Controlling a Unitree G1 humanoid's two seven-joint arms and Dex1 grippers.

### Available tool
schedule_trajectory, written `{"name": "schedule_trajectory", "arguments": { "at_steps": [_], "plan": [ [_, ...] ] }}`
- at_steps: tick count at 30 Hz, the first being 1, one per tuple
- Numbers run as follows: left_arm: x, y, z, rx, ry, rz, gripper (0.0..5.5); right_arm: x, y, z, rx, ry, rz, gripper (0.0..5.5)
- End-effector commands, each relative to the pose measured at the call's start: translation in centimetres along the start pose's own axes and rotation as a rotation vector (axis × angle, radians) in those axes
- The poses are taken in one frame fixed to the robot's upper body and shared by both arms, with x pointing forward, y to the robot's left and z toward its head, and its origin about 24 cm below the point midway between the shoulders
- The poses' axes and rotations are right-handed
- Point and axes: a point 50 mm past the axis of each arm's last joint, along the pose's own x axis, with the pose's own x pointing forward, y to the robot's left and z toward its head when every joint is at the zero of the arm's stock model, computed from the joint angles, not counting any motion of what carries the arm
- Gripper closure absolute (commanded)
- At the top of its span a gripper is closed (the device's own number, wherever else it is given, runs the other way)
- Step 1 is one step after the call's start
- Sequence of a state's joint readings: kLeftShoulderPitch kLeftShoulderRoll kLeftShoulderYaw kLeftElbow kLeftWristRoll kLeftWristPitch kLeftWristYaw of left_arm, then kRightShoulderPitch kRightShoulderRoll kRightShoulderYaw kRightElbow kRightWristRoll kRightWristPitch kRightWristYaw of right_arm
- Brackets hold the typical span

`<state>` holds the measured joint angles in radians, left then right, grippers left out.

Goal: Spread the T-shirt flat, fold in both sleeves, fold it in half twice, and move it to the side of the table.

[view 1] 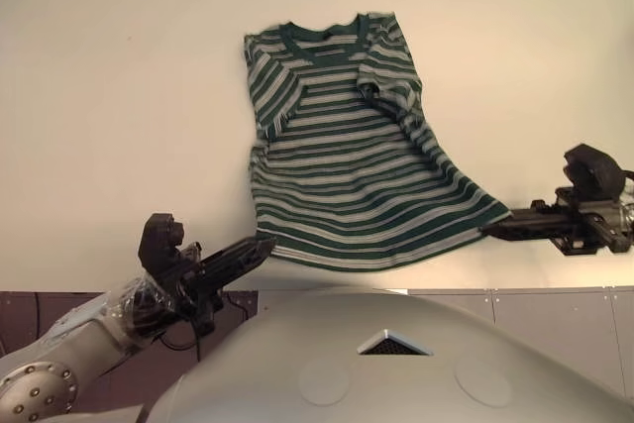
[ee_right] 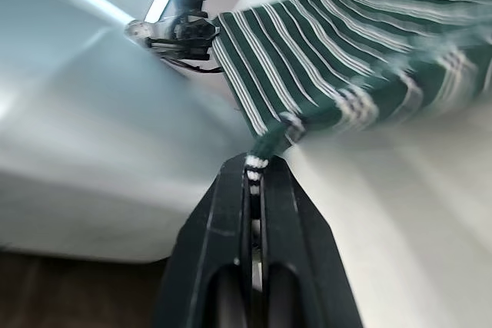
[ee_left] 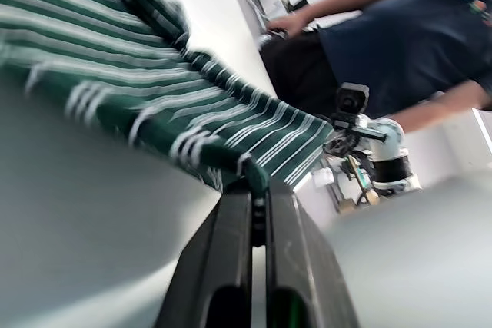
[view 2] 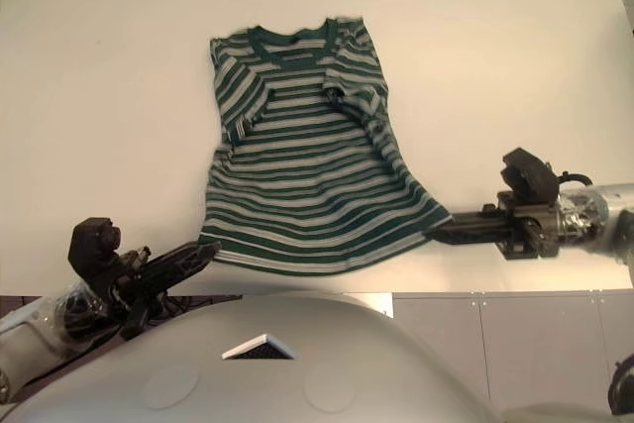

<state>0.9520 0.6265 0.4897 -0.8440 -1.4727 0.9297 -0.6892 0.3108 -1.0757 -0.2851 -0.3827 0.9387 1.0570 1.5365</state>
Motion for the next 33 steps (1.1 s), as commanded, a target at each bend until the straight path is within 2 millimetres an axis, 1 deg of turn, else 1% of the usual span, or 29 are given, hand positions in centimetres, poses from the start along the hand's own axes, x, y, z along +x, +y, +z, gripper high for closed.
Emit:
{"name": "schedule_trajectory", "arguments": {
  "at_steps": [1,2,4,7,10,12,14,15,17,18,20,21,23,25,26,28,33],
  "plan": [
    [0.5,-0.1,3.6,0.120,-0.107,-0.030,5.48,0.3,0.2,3.1,-0.077,-0.068,0.016,5.50],
    [0.8,0.4,5.2,0.144,-0.154,-0.022,5.48,0.5,-0.4,4.3,-0.097,-0.106,0.001,5.50],
    [1.7,1.6,8.7,0.177,-0.235,-0.002,5.48,0.4,-2.1,7.3,-0.106,-0.225,-0.049,5.50],
    [4.0,3.6,12.9,0.212,-0.308,0.061,5.48,0.9,-4.2,11.6,-0.122,-0.367,-0.091,5.50],
    [5.8,6.8,15.8,0.195,-0.338,0.185,5.48,2.5,-6.7,15.2,-0.135,-0.442,-0.197,5.50],
    [6.6,9.3,17.3,0.166,-0.351,0.281,5.48,3.7,-9.5,16.7,-0.152,-0.449,-0.371,5.50],
    [7.7,11.3,18.4,0.140,-0.365,0.342,5.48,4.9,-11.8,17.2,-0.141,-0.430,-0.495,5.50],
    [8.3,12.0,18.8,0.139,-0.362,0.358,5.48,5.4,-12.7,17.3,-0.128,-0.417,-0.527,5.50],
    [9.9,13.4,19.6,0.135,-0.349,0.382,5.48,5.9,-14.5,17.1,-0.104,-0.394,-0.616,5.50],
    [10.8,13.7,19.9,0.139,-0.342,0.379,5.48,5.9,-15.2,16.9,-0.095,-0.382,-0.656,5.50],
    [12.8,13.7,20.8,0.164,-0.330,0.353,5.48,5.5,-16.2,16.5,-0.088,-0.380,-0.706,5.50],
    [13.4,13.5,21.1,0.174,-0.329,0.340,5.48,5.3,-16.3,16.6,-0.096,-0.404,-0.710,5.50],
    [14.1,12.8,21.8,0.204,-0.326,0.303,5.48,4.4,-15.2,18.1,-0.125,-0.533,-0.621,5.50],
    [14.0,12.2,22.1,0.228,-0.315,0.278,5.48,3.5,-13.7,19.3,-0.154,-0.606,-0.513,5.50],
    [13.9,12.2,22.0,0.233,-0.304,0.278,5.48,3.2,-13.4,19.4,-0.157,-0.613,-0.496,5.50],
    [13.9,12.8,21.6,0.231,-0.279,0.303,5.48,3.1,-13.6,19.1,-0.152,-0.591,-0.516,5.50],
    [14.3,15.1,20.4,0.194,-0.233,0.403,5.48,4.8,-15.8,17.3,-0.090,-0.450,-0.647,5.50]
  ]
}}
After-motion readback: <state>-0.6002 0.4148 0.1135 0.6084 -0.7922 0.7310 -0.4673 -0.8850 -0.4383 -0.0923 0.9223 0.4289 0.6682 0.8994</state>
